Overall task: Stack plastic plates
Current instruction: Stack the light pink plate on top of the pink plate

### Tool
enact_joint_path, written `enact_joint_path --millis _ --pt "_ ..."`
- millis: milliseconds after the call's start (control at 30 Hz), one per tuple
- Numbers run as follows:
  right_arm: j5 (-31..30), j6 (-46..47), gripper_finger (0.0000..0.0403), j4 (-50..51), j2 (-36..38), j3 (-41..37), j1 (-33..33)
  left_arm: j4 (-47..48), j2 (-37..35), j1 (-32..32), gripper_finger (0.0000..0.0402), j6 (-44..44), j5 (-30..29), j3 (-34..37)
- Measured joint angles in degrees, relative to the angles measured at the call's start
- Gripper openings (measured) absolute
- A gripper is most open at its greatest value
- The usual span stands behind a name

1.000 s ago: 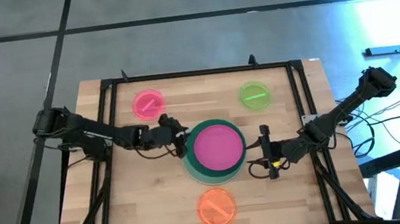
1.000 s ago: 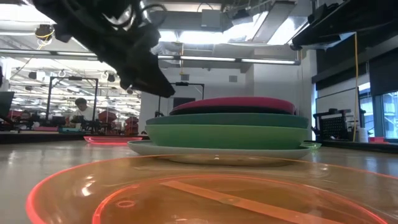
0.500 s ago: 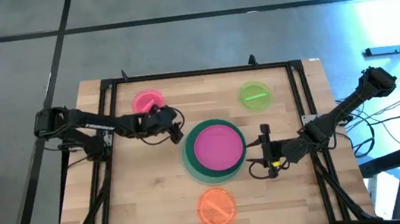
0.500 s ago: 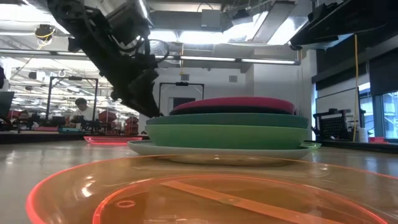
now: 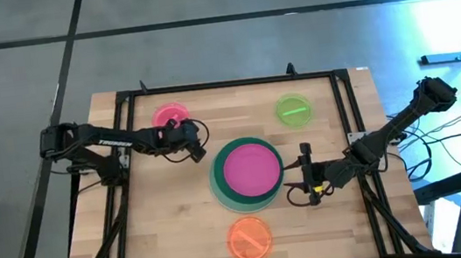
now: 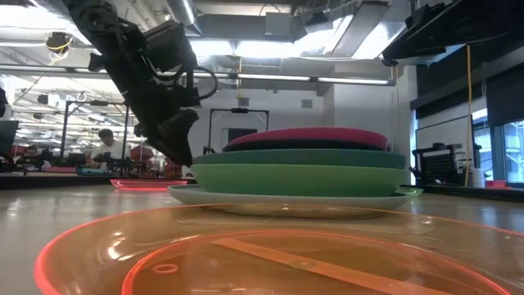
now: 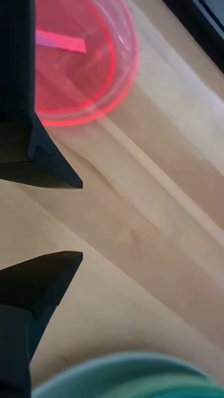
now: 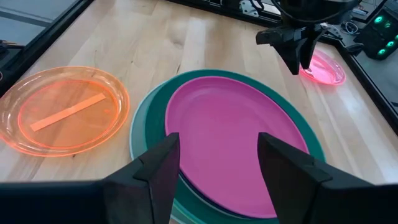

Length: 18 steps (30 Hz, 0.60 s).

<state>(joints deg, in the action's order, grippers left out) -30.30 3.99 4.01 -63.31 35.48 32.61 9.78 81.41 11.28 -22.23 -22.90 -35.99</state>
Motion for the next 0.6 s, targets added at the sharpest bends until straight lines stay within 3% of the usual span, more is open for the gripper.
enact_joint_path --millis 600 --pt "-0.2 0.0 0.0205 0.0 0.0 0.0 0.0 8.5 0.0 3.8 0.0166 -2.2 2.9 0.0"
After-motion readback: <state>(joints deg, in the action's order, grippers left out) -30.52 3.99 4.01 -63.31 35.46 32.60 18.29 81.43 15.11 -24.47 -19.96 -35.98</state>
